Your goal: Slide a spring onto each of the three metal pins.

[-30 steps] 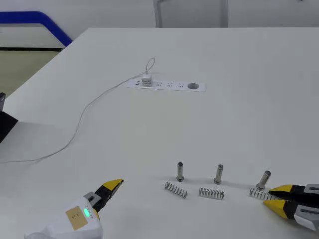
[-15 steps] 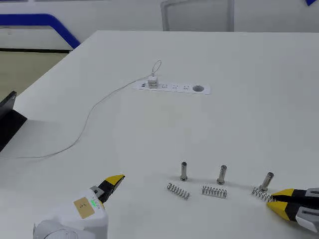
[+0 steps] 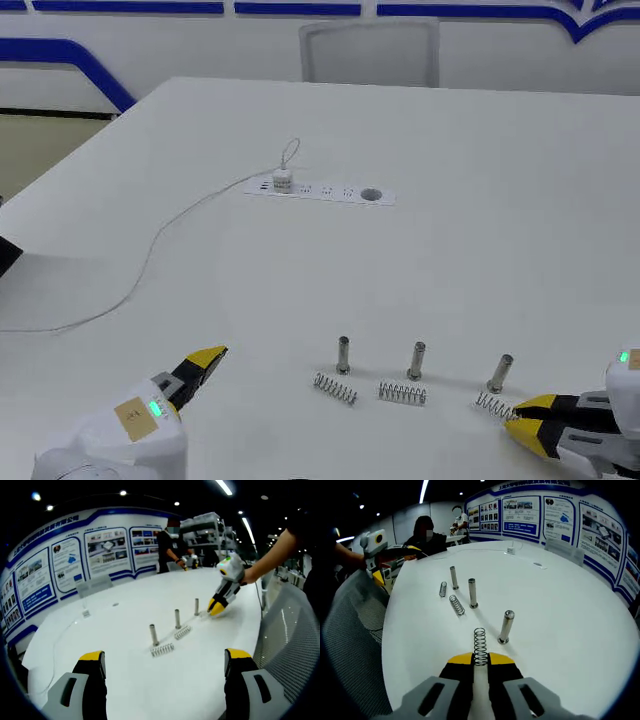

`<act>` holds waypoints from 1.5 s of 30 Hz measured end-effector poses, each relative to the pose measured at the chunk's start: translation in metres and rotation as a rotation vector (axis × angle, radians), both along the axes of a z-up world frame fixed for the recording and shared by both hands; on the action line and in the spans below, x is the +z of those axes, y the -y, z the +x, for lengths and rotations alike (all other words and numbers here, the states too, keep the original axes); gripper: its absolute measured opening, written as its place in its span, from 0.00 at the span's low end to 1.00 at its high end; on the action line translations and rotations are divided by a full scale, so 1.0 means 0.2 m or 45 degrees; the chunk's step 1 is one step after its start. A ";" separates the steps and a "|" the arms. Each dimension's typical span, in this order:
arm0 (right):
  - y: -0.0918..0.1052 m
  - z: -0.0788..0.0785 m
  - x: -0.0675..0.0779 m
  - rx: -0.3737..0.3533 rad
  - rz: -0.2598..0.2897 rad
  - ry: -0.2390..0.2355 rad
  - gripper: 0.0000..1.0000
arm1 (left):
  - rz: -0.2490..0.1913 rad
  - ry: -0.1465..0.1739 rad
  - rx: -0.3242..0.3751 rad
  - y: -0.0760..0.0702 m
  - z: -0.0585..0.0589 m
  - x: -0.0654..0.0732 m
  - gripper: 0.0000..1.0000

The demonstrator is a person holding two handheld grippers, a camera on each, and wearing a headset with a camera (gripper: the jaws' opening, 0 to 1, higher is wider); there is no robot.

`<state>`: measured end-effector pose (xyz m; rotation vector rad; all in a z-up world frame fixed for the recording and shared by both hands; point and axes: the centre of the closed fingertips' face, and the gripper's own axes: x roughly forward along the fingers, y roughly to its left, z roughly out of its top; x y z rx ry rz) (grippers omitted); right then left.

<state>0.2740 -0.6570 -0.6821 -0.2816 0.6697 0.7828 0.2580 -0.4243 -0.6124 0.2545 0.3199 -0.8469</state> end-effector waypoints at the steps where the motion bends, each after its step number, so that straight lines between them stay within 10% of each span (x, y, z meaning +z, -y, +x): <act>1: 0.00 -0.01 0.03 0.003 -0.004 0.015 0.10 | -0.022 0.001 -0.011 0.01 0.00 0.01 1.00; 21: -0.18 -0.08 0.36 0.090 0.058 0.182 0.10 | -0.143 0.103 -0.233 0.22 0.04 0.25 0.94; 26: -0.24 -0.11 0.42 0.142 0.078 0.183 0.10 | -0.271 0.047 -0.293 0.26 0.02 0.32 0.81; 45: -0.40 -0.15 0.58 0.310 0.131 0.225 0.10 | -0.289 0.072 -0.531 0.50 -0.01 0.42 0.32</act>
